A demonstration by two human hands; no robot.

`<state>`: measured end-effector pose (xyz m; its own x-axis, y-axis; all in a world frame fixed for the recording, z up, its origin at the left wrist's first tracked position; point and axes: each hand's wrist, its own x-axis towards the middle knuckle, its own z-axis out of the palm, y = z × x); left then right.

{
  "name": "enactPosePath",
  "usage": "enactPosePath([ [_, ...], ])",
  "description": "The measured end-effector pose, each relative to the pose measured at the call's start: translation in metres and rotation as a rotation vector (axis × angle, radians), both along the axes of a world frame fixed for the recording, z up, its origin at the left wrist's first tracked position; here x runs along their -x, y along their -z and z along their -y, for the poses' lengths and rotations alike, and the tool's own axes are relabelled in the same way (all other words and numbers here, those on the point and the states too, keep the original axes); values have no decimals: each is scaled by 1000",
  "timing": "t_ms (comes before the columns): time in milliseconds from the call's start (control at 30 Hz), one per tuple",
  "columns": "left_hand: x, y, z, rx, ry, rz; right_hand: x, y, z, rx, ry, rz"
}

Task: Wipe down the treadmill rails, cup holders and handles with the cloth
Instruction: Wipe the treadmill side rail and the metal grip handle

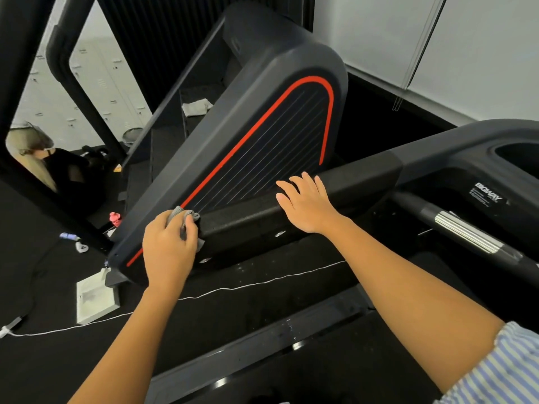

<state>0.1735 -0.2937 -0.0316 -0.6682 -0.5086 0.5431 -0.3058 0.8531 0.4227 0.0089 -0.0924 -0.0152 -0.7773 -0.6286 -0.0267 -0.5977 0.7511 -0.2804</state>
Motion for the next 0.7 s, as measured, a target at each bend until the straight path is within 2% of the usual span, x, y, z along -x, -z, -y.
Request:
enactPosePath([
  [433,38,17,-62,173,172,47,1,4,2,0,5,-12],
  [700,29,8,-46,192,222,100,0,0,-2,22,-4,-8],
])
